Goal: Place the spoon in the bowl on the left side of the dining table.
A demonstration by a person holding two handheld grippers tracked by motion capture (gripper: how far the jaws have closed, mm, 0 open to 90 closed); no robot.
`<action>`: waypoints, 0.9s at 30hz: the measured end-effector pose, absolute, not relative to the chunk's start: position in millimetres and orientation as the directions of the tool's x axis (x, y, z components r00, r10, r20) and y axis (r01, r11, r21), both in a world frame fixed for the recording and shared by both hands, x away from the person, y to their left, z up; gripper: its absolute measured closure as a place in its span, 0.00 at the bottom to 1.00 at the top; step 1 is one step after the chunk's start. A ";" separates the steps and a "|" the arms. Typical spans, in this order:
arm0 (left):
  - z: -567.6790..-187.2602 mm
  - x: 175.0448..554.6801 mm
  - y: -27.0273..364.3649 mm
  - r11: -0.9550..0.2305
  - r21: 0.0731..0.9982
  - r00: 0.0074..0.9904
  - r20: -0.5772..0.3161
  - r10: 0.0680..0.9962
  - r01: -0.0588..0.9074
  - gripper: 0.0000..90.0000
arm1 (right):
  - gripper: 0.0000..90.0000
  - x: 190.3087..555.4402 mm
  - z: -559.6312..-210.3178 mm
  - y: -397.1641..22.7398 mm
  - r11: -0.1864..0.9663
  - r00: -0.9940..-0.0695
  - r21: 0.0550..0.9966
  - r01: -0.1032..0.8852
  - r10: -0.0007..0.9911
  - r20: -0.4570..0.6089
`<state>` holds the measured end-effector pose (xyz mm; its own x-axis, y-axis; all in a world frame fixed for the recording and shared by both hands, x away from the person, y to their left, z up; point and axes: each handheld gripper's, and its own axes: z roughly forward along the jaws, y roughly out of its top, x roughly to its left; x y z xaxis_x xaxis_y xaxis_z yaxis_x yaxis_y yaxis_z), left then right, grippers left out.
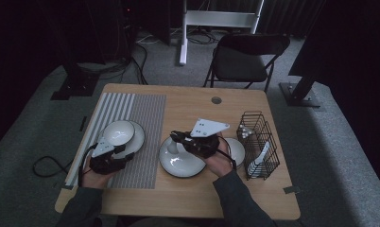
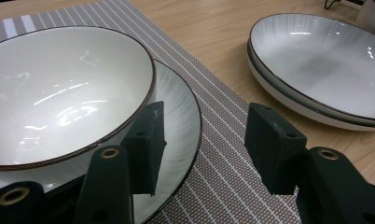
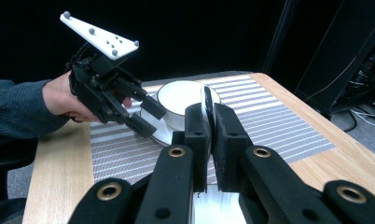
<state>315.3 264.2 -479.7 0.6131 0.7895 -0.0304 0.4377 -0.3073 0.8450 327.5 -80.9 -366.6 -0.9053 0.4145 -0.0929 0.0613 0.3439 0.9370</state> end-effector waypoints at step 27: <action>-487.7 312.2 262.0 -0.309 0.841 0.620 -0.041 0.784 0.445 0.54 | 0.95 347.2 -370.8 -55.5 0.331 -0.913 0.941 0.074 0.403 -0.070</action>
